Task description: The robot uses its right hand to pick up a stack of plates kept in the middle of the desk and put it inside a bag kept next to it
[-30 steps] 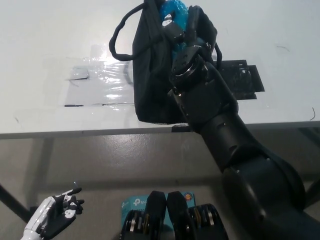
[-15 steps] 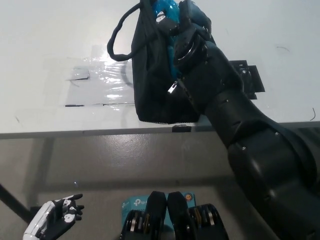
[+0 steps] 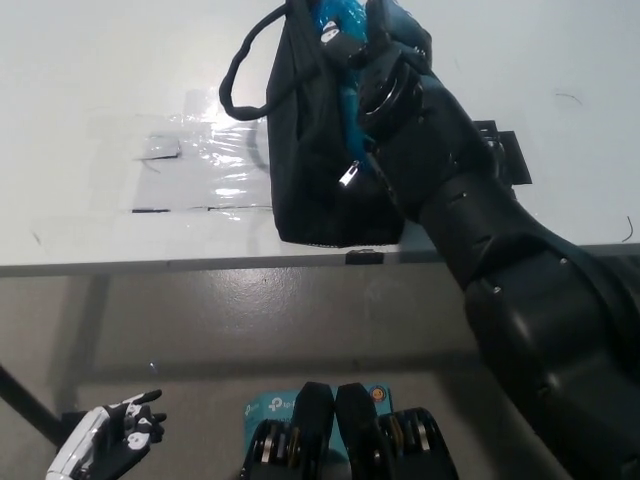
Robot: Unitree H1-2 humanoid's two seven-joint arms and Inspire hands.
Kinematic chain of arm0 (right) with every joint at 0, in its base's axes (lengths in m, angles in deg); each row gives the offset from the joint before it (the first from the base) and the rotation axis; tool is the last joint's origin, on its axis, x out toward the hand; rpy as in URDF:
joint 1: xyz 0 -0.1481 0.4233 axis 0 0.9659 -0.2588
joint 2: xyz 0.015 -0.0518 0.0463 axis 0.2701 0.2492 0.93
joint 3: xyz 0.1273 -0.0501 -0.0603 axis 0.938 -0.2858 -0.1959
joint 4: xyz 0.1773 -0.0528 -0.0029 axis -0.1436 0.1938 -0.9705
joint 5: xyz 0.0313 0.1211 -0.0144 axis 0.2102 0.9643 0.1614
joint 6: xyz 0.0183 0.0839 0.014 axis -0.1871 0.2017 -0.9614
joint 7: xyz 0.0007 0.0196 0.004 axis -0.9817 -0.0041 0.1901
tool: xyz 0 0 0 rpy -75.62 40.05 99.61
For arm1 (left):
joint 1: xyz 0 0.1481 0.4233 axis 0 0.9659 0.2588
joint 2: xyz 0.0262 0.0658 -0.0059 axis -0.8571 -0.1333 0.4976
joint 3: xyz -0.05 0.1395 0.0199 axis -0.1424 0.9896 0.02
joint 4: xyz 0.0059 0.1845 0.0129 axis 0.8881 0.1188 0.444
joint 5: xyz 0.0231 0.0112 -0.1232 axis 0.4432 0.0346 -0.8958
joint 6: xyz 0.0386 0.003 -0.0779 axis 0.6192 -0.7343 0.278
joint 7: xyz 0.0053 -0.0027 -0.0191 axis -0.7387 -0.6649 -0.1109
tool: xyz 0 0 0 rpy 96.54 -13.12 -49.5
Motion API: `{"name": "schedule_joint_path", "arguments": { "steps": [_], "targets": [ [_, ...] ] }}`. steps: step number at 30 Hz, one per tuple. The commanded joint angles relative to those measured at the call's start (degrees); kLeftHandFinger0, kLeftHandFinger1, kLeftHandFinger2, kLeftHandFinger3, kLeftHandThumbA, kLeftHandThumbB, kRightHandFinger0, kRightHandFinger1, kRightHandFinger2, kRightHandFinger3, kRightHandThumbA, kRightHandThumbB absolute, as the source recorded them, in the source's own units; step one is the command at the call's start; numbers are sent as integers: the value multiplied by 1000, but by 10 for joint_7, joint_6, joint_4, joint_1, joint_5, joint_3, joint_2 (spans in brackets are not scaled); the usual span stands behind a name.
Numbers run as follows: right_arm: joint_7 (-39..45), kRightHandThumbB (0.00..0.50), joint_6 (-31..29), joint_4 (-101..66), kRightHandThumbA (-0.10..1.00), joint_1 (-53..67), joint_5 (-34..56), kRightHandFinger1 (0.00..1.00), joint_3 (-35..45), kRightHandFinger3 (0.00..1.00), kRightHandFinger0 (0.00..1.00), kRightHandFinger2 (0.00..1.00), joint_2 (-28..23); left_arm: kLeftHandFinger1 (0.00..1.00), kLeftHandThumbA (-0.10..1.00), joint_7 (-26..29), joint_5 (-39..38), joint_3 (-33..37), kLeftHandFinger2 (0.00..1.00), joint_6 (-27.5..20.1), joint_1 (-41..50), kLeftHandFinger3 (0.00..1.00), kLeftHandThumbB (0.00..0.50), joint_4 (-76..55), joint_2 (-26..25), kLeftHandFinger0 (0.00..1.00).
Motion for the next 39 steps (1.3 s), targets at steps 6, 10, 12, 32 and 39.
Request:
{"name": "schedule_joint_path", "arguments": {
  "steps": [6, 10, 12, 32, 39],
  "targets": [
    [47, 500, 10, -38, 1000, -25, -48, 1000, 23, 1000, 1000, 1000, -21, 755, -100, -3, -2, -7, 865, -19, 2, 954, 207, -3, -3, 677],
    [103, 500, 10, -58, 1000, -33, -102, 1000, 21, 1000, 1000, 1000, -23, 769, -100, -4, 5, -5, 878, -27, 11, 986, 215, -5, -7, 685],
    [117, 500, 10, -90, 1000, -30, -124, 1000, 50, 1000, 1000, 1000, -17, 767, -100, -3, 3, -6, 875, -27, 16, 986, 221, -4, -7, 685],
    [299, 500, 10, -267, 1000, -107, -371, 1000, 242, 1000, 1000, 1000, 0, 801, -100, -3, 4, -5, 908, -14, 28, 989, 218, -10, -8, 729],
    [351, 500, 10, -333, 1000, -96, -404, 1000, 253, 1000, 1000, 1000, -20, 790, -100, -6, 3, -5, 894, -15, 31, 978, 222, -8, -9, 712]
  ]
}}
